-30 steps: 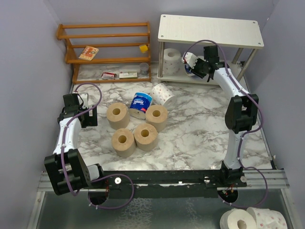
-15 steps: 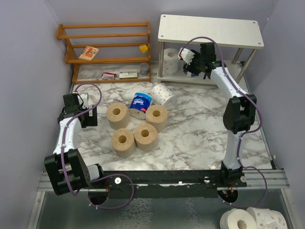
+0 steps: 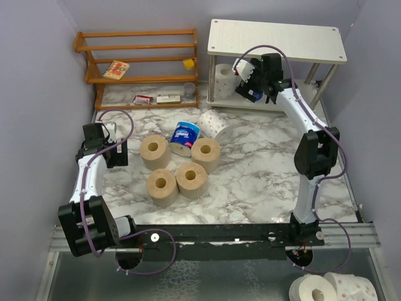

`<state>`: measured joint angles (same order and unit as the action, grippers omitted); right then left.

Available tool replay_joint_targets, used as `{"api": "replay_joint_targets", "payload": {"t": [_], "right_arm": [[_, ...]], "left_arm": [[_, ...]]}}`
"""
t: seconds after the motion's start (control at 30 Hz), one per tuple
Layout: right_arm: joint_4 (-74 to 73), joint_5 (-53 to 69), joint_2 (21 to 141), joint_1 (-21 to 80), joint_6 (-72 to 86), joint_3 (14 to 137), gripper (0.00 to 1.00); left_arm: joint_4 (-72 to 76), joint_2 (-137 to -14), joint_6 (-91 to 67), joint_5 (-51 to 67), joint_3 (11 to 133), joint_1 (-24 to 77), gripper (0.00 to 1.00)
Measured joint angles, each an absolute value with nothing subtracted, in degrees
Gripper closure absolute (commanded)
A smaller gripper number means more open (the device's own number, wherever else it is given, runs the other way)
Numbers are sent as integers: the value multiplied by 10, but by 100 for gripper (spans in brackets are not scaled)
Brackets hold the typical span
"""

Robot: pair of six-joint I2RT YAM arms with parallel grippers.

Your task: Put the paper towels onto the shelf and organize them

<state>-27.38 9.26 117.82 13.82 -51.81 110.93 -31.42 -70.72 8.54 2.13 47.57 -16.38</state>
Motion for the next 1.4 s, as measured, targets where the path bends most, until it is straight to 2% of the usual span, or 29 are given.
{"api": "replay_joint_targets", "payload": {"t": [0.1, 0.23, 0.4, 0.53, 0.63, 0.73, 0.83, 0.93, 1.2, 1.4], "right_arm": [[-292, 96, 1147, 138, -480, 1078, 1], [-296, 145, 1020, 138, -400, 973, 0], [-304, 321, 873, 138, -280, 857, 0], [-317, 462, 865, 140, -207, 793, 1], [-350, 514, 900, 140, -205, 747, 0], [-316, 493, 893, 140, -206, 666, 0], [-232, 437, 830, 140, -219, 544, 0], [-145, 387, 787, 140, -242, 487, 0], [69, 307, 850, 142, -284, 493, 0], [104, 302, 973, 149, -319, 585, 1]], "left_arm": [[-315, -707, 85, 21, 476, -164, 1], [-316, -707, 85, 23, 476, -164, 1], [-317, -707, 86, 34, 476, -164, 1], [-318, -710, 86, 35, 480, -164, 1], [-318, -713, 86, 35, 482, -164, 1], [-318, -715, 86, 35, 482, -164, 1], [-318, -718, 86, 35, 483, -164, 1], [-319, -725, 86, 35, 483, -164, 1], [-321, -736, 86, 36, 483, -164, 1], [-323, -736, 86, 37, 484, -164, 1]]}}
